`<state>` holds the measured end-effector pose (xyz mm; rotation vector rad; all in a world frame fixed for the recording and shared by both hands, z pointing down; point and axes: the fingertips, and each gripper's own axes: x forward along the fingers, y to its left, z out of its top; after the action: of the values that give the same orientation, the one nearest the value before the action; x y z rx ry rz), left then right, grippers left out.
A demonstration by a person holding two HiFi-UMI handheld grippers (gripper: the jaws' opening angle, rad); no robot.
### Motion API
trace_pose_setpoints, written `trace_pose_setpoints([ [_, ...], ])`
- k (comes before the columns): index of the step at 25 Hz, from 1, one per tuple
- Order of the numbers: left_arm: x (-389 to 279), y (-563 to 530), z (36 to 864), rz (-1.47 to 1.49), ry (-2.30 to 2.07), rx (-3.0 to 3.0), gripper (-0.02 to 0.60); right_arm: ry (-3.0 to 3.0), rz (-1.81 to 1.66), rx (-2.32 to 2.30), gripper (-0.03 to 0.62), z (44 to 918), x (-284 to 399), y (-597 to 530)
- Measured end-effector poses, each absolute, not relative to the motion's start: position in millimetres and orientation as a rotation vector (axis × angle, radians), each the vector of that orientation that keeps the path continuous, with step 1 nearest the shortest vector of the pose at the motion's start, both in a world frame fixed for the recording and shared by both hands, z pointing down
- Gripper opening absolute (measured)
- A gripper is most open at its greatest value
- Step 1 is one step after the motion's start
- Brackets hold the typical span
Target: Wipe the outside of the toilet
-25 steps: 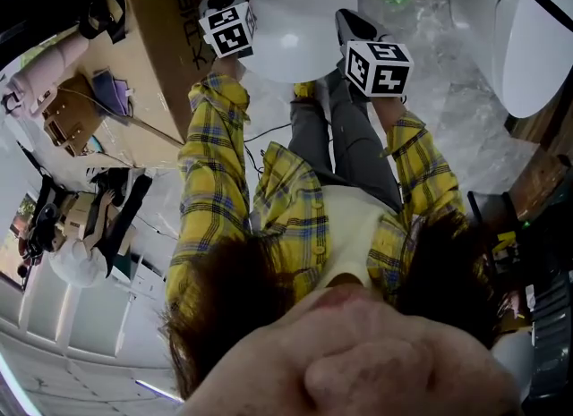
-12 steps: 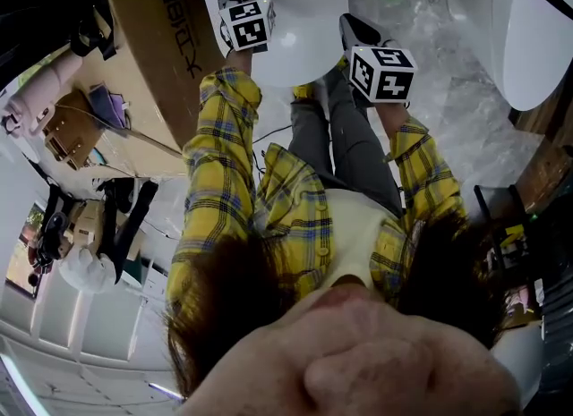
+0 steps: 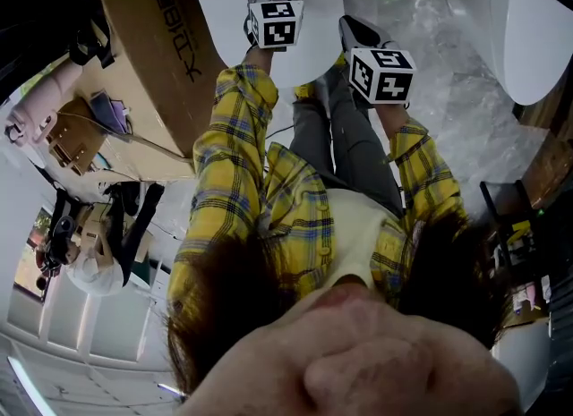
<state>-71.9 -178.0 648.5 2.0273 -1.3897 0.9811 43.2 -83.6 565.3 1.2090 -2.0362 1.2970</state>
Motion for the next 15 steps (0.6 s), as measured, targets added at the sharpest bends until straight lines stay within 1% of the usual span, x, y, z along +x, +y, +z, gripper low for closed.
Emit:
trace_pose_setpoints([
  [8,-14.0,-169.3,649.5,0.992,-1.204,2.140,0.098,-2.019,1.302,1.222,0.026,567.7,54.0,-78.8],
  [15,20.3,-157.2,646.4,0.952,-1.055,2.185,0.098,-2.005,1.310,1.247,0.026,568.3,60.6,-76.4],
])
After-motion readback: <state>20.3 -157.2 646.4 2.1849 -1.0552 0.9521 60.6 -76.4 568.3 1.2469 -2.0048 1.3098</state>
